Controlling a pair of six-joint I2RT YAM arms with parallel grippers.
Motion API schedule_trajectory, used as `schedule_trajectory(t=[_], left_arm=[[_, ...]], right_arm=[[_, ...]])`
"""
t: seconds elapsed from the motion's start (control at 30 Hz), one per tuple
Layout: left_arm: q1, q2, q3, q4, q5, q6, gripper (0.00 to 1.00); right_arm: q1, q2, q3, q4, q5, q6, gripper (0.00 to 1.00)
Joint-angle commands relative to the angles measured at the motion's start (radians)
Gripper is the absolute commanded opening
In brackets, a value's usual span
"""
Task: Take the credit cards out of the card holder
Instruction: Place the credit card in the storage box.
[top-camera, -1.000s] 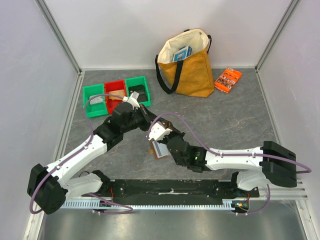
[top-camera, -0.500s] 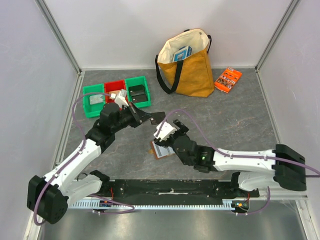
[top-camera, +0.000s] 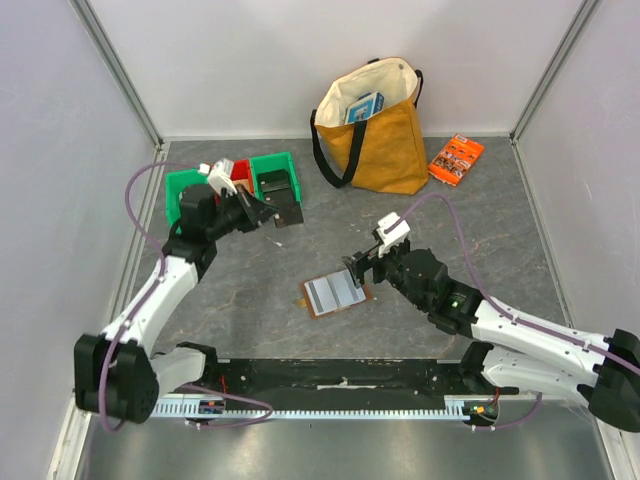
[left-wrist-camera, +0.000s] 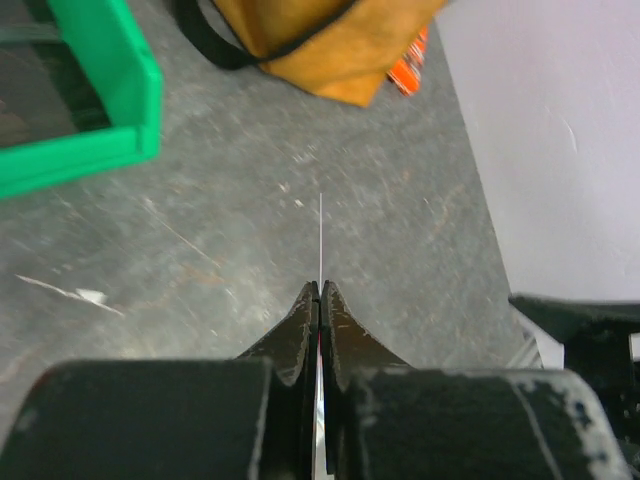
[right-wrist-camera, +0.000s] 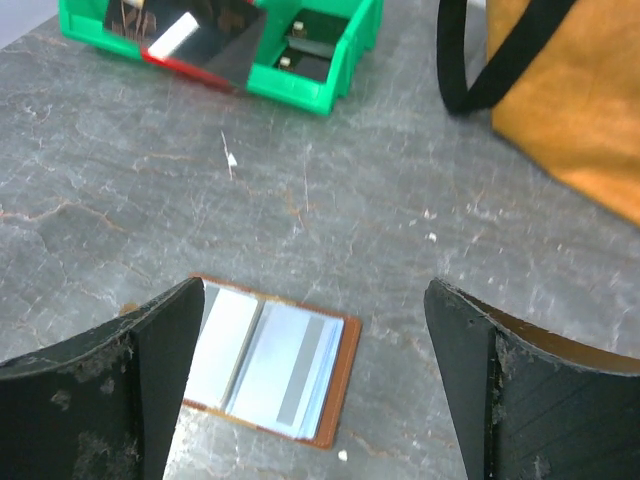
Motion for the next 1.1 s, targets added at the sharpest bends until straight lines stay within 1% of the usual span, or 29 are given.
schedule_trajectory(t=[0.0, 0.1, 0.17, 0.3, 0.4, 0.47, 0.6, 0.8, 0.93, 1.07], left_arm=[[0.078, 0.139, 0.145, 0.051, -0.006, 0.088, 0.02], [0.128, 0.277, 0.246, 0.047, -0.014, 0.127, 0.02], [0.156, 0.380, 0.343, 0.022, 0.009, 0.148, 0.02], [0.167, 0.592, 0.508, -0.007, -0.004, 0.197, 0.02], [0.176, 0.738, 0.649, -0.053, 0.009, 0.202, 0.02], [0.179, 0.824, 0.717, -0.061, 0.019, 0.197, 0.02], [0.182, 0.937, 0.815, -0.071, -0.009, 0.191, 0.02], [0.185, 1.075, 0.938, -0.107, 0.017, 0.179, 0.02], [0.185, 1.132, 0.989, -0.107, 0.068, 0.141, 0.02], [0.185, 1.154, 1.009, -0.116, 0.053, 0.125, 0.02]], right_arm=[[-0.081, -0.058, -0.051, -0.039, -0.193, 0.140, 0.98], [-0.116, -0.075, -0.059, -0.054, -0.262, 0.137, 0.98], [-0.127, -0.075, -0.050, -0.063, -0.296, 0.125, 0.98], [-0.130, -0.063, -0.039, -0.065, -0.313, 0.109, 0.98], [-0.130, -0.051, -0.039, -0.071, -0.322, 0.106, 0.98], [-0.130, -0.045, -0.036, -0.088, -0.333, 0.106, 0.98], [-0.130, -0.035, -0.024, -0.117, -0.348, 0.105, 0.98], [-0.130, -0.028, -0.002, -0.144, -0.348, 0.109, 0.98], [-0.130, -0.018, 0.007, -0.166, -0.347, 0.109, 0.98], [-0.130, -0.011, 0.022, -0.183, -0.348, 0.106, 0.98]])
